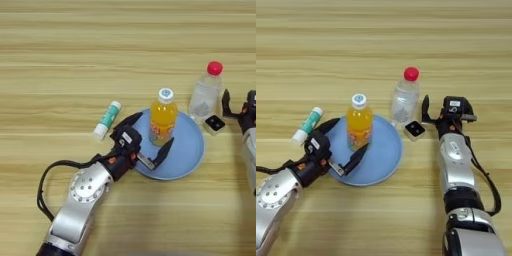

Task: Move the objects on the table

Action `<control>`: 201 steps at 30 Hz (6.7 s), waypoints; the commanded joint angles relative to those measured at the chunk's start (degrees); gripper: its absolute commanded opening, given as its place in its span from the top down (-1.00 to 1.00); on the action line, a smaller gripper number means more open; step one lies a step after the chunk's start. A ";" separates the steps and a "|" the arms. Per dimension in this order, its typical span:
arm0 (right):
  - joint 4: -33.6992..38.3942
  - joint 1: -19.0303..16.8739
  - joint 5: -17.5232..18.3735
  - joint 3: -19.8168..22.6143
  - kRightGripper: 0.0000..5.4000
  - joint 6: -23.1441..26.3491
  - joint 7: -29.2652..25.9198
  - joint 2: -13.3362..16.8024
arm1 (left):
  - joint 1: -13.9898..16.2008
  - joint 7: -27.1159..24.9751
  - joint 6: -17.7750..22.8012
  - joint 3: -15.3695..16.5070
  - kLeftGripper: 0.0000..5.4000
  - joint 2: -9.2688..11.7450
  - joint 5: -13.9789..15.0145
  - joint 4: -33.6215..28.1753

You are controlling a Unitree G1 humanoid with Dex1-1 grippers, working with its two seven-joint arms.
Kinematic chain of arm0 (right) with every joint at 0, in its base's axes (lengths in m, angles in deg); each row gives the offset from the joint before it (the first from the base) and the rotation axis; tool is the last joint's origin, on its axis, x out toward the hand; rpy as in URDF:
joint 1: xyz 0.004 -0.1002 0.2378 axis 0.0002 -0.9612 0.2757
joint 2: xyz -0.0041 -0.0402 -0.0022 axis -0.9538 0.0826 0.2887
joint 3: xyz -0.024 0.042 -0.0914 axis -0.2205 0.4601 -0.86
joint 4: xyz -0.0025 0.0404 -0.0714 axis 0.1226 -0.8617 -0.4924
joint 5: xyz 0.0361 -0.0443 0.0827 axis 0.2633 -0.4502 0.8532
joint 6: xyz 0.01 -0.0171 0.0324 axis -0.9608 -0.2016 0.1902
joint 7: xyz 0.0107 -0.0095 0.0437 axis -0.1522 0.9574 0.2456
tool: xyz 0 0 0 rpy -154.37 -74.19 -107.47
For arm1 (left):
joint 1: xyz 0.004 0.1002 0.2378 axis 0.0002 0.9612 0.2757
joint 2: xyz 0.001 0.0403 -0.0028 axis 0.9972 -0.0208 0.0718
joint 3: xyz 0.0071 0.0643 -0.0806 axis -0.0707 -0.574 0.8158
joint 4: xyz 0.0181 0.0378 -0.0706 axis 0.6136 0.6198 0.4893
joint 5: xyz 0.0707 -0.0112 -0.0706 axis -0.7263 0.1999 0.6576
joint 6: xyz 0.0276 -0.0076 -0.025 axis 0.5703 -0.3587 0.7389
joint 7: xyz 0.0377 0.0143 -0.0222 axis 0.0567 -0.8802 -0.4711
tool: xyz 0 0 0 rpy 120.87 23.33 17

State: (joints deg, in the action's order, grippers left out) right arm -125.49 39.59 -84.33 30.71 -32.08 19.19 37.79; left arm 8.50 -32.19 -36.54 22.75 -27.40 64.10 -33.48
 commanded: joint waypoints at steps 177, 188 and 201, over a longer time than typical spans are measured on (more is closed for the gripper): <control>33.87 -13.50 3.55 -23.32 -0.27 12.97 -30.79 -3.66 | -21.17 31.76 -17.48 20.82 -1.00 -4.22 -5.32 37.06; 56.47 -16.44 9.83 -15.71 -0.27 19.88 -28.79 1.03 | -21.52 32.12 -17.51 20.75 -1.00 -4.54 -5.71 37.54; 56.11 -12.19 11.78 2.39 -0.27 20.10 -18.85 5.44 | -21.86 32.32 -17.72 20.77 -1.00 -4.71 -5.82 38.07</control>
State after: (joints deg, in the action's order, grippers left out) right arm -67.52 24.48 -71.92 29.88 -9.99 -2.03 42.35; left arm -12.47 -0.30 -53.68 43.55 -32.03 58.73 3.96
